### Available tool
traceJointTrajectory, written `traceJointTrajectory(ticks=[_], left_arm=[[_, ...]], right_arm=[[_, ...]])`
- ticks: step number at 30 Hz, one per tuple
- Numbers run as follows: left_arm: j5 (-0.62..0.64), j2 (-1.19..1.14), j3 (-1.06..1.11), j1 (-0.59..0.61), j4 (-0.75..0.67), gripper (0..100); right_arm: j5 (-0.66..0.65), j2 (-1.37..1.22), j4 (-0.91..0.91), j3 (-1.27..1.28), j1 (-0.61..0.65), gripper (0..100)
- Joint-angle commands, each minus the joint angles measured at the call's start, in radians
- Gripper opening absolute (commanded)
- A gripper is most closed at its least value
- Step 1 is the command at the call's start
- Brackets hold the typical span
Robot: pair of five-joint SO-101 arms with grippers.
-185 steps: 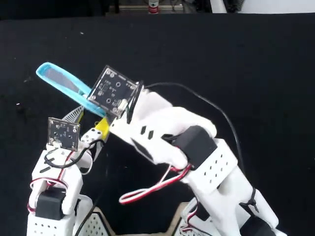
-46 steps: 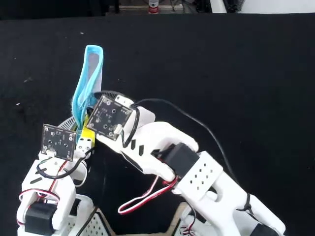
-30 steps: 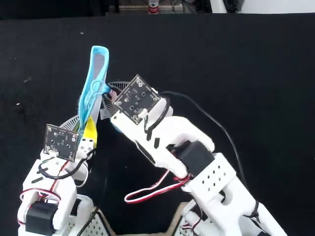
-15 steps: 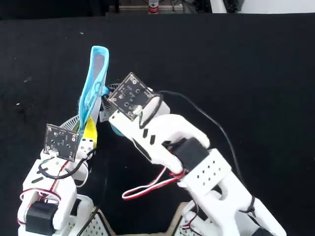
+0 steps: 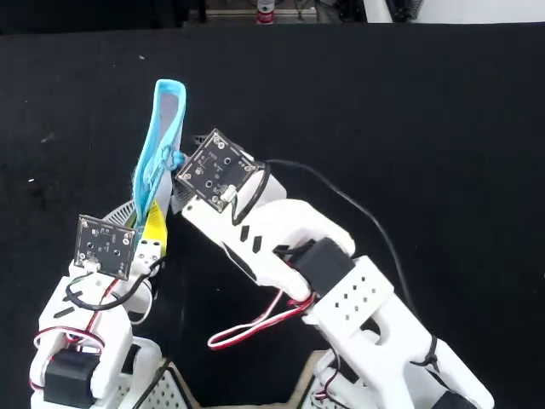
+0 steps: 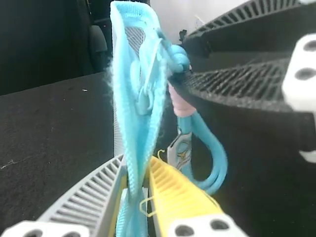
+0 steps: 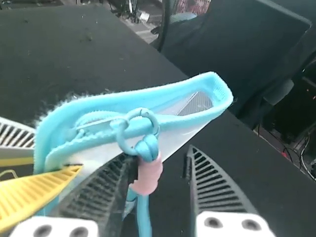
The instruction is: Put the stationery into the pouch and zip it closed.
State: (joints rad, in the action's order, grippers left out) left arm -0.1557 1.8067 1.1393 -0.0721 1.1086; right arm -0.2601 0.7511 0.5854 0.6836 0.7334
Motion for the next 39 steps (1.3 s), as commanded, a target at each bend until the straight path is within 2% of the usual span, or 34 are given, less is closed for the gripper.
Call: traceJointTrajectory(ticks=[1,10,14,16,23,33,39], left_arm=[[-0.002,-0.003,-0.054,-0.007,0.005,3],[-0.002,-0.003,-0.051,-0.007,0.005,3],[-0.002,-0.003,-0.051,-0.007,0.005,3],[-0.002,-0.003,-0.051,-0.007,0.005,3],[-0.003,-0.003,-0.048,-0.007,0.006,3],[-0.005,-0.003,-0.051,-0.007,0.077,3],[-0.005,-0.003,-0.048,-0.005,0.104,3]], right_arm=[[0.009,-0.005,-0.04,-0.039,0.009,14.8],[0.0,-0.005,-0.038,-0.038,0.072,13.9],[-0.023,-0.005,-0.038,-0.038,0.066,2.6],[-0.055,-0.005,-0.034,-0.038,0.063,1.8],[-0.068,0.002,-0.031,-0.091,-0.077,1.1],[-0.034,-0.117,0.012,-0.226,-0.109,1.1],[-0.028,-0.189,0.014,-0.308,-0.193,1.1]])
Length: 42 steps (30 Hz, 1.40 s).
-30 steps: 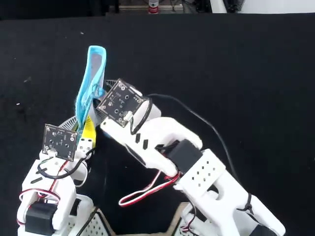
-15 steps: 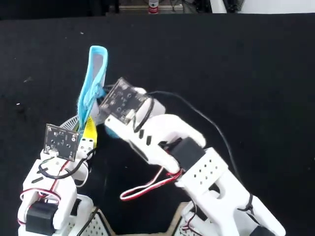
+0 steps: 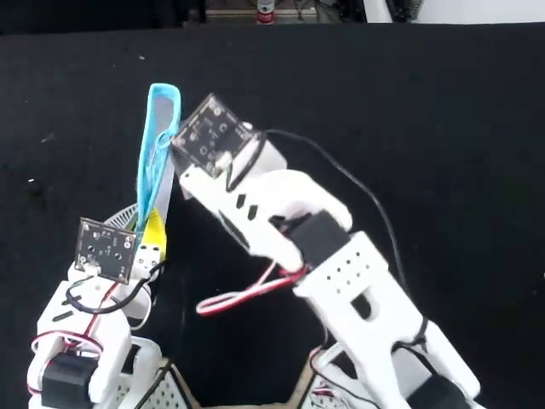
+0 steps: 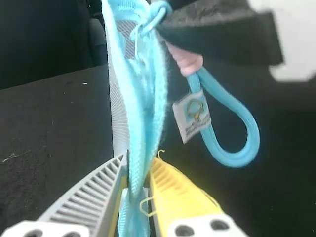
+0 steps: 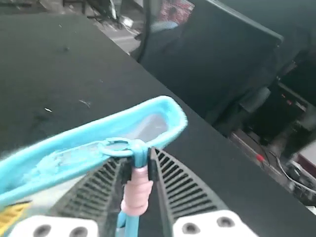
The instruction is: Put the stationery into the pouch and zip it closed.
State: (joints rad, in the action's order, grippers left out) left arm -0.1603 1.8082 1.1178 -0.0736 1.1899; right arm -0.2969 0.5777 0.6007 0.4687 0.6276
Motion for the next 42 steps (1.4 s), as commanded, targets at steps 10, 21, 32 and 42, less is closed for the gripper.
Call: traceJointTrajectory(ticks=[10,21,32,42], left_arm=[[0.0,-0.005,-0.025,-0.005,0.023,3],[0.0,-0.005,-0.025,-0.005,0.023,3],[0.0,-0.005,-0.028,-0.005,0.04,3],[-0.003,0.017,-0.025,-0.108,0.092,3]], right_arm=[[0.011,-0.219,-0.005,-0.288,-0.187,1.1],[0.012,-0.41,0.003,-0.458,-0.262,1.1],[0.028,-0.394,0.023,-0.452,-0.299,1.1],[0.109,-0.357,0.025,-0.358,-0.347,1.1]])
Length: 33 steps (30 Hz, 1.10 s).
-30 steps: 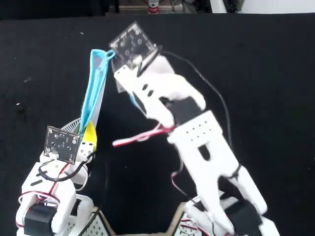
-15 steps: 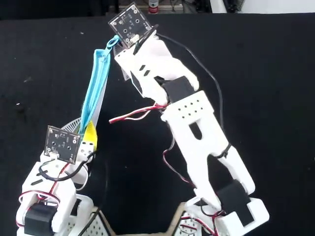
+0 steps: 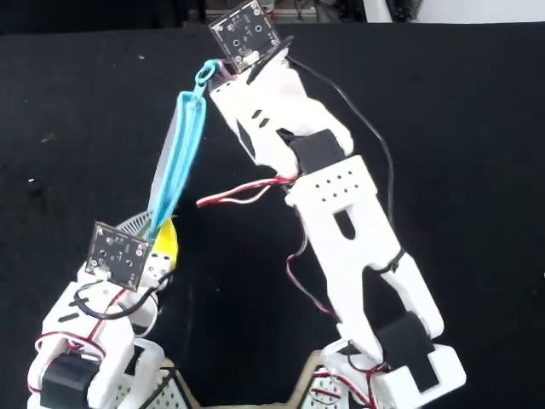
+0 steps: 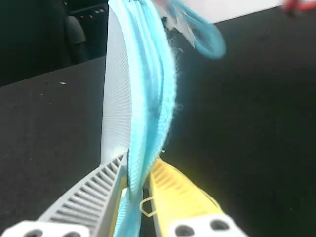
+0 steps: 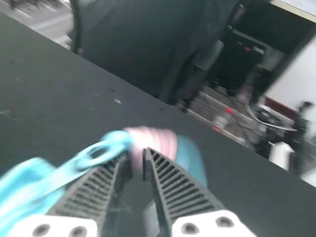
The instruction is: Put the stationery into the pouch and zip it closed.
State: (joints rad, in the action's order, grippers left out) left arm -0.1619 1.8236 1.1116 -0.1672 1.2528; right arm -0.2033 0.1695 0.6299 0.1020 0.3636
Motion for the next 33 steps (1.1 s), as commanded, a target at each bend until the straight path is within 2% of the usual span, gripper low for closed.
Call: traceJointTrajectory(ticks=[1,5,11,14,18,22,28,33], left_arm=[[-0.002,0.002,-0.019,-0.015,0.029,3],[-0.002,0.002,-0.019,-0.015,0.017,3],[-0.002,0.002,-0.019,-0.012,-0.044,3],[-0.002,0.002,-0.019,0.054,-0.078,3],[0.002,0.002,-0.03,0.209,-0.166,3],[0.003,0.002,-0.019,0.334,-0.324,3],[0.0,-0.002,0.024,0.363,-0.569,3],[0.0,-0.003,0.125,0.308,-0.738,3]], right_arm=[[0.015,0.067,-0.005,0.024,-0.083,1.1],[0.023,0.165,0.032,0.104,-0.074,1.5],[0.023,0.384,0.368,0.154,0.006,14.3],[0.017,0.507,0.528,0.156,0.005,17.6],[0.015,0.674,0.697,0.217,-0.04,13.7],[0.011,0.835,0.698,0.406,-0.149,0.6],[-0.092,1.024,0.632,0.783,-0.33,1.1],[-0.091,1.153,0.565,1.029,-0.354,1.1]])
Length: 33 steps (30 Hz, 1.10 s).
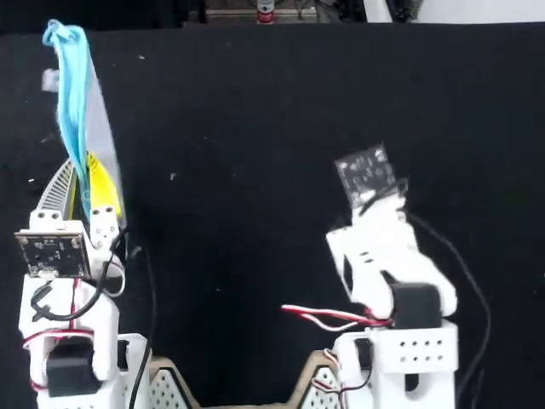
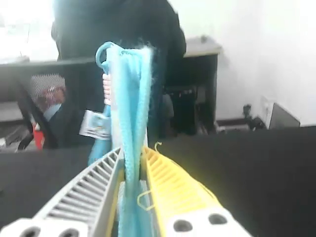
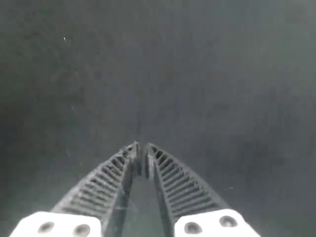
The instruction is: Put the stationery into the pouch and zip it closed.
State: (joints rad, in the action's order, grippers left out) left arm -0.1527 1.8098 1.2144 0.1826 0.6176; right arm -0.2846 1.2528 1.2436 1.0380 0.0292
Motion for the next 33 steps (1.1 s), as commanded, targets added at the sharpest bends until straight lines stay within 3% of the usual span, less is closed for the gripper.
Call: traceJointTrajectory(ticks=[1,5,9,18,24,29,33], left_arm=[[-0.009,0.011,0.061,-0.071,-0.118,3],[-0.011,0.011,0.202,-0.16,-0.175,3],[-0.011,0.011,0.282,-0.17,-0.221,3],[-0.011,-0.018,0.239,-0.311,-0.224,3],[-0.008,-0.325,0.05,-0.349,-0.212,3],[-0.002,-0.658,-0.168,-0.424,-0.037,3],[0.035,-0.858,-0.262,-0.489,-0.023,9]], right_arm=[[-0.009,0.099,-0.064,0.12,-0.023,1.1],[-0.015,0.197,-0.083,0.197,-0.02,1.5],[-0.011,0.239,-0.144,0.3,-0.018,1.5],[-0.009,0.239,-0.173,0.361,0.044,1.5],[-0.009,0.239,-0.173,0.366,0.041,1.5],[-0.009,0.239,-0.173,0.366,0.04,1.5],[-0.011,0.239,-0.172,0.366,0.04,1.5]])
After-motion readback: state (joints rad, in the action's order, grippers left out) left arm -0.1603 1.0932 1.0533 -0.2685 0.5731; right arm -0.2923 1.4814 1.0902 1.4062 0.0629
